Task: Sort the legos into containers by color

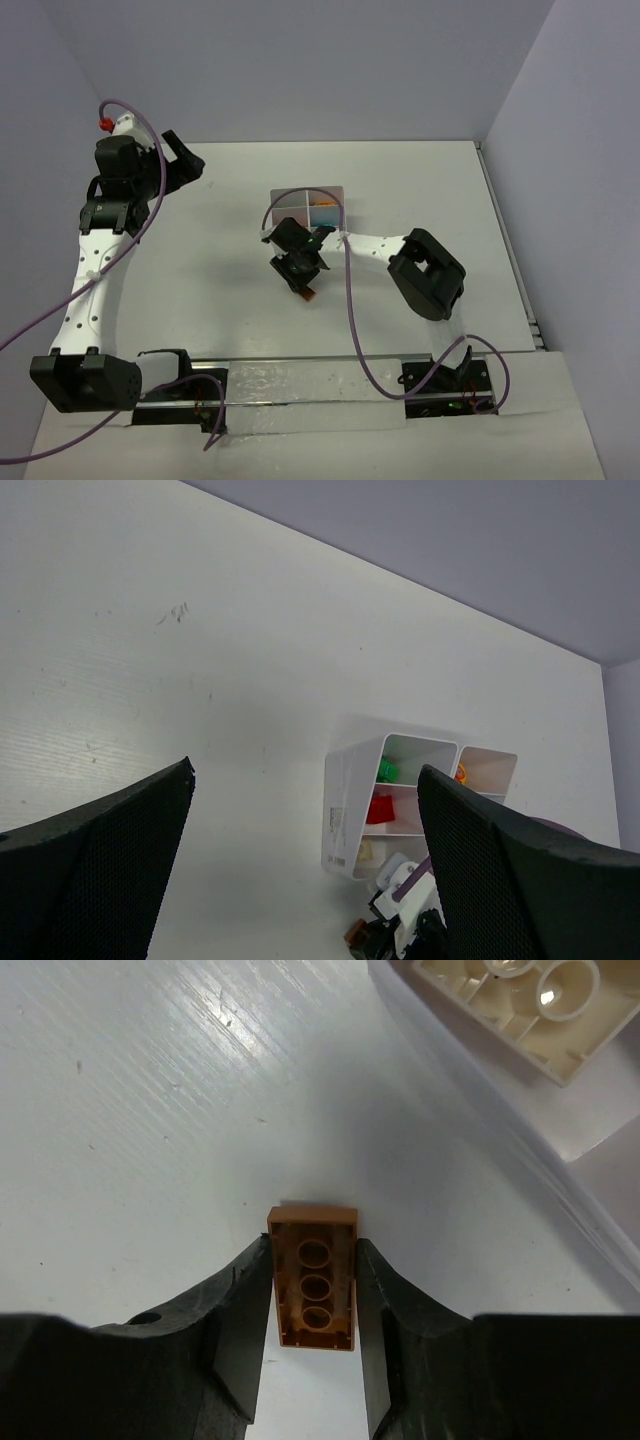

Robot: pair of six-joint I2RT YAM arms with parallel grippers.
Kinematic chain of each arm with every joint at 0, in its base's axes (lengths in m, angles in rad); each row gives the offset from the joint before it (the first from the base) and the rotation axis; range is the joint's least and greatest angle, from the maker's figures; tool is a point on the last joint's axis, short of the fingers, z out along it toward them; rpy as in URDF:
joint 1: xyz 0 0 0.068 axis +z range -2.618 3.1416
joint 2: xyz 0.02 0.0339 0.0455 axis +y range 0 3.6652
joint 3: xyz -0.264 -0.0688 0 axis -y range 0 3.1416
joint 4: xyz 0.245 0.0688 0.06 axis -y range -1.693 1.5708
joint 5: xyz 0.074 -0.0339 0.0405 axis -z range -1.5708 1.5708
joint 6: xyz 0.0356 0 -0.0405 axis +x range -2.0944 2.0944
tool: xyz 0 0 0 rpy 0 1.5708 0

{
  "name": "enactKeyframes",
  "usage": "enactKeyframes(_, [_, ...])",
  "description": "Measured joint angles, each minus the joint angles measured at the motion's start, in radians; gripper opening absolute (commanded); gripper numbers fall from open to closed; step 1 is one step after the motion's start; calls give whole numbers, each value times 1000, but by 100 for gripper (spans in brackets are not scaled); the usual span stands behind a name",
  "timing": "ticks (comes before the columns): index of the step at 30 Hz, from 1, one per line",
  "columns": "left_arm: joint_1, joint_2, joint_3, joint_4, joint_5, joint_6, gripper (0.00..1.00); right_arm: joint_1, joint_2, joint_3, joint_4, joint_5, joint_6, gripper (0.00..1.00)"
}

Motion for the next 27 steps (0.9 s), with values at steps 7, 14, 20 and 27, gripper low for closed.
enactKeyframes(7, [0,-2,0,1,5,1,99,0,-5,-4,4,-28,-35,17])
enactKeyframes(14, [0,-5,-10,25,24,16,99,0,-208,-108,78,-55,-98,15])
enactKeyframes(20, [0,-25,-25,45,36,35,99,-3,-378,-121,199,15,-209,15])
enactKeyframes(27, [0,-27,-25,61,41,53,99,-96,-396,-146,241,91,-373,15])
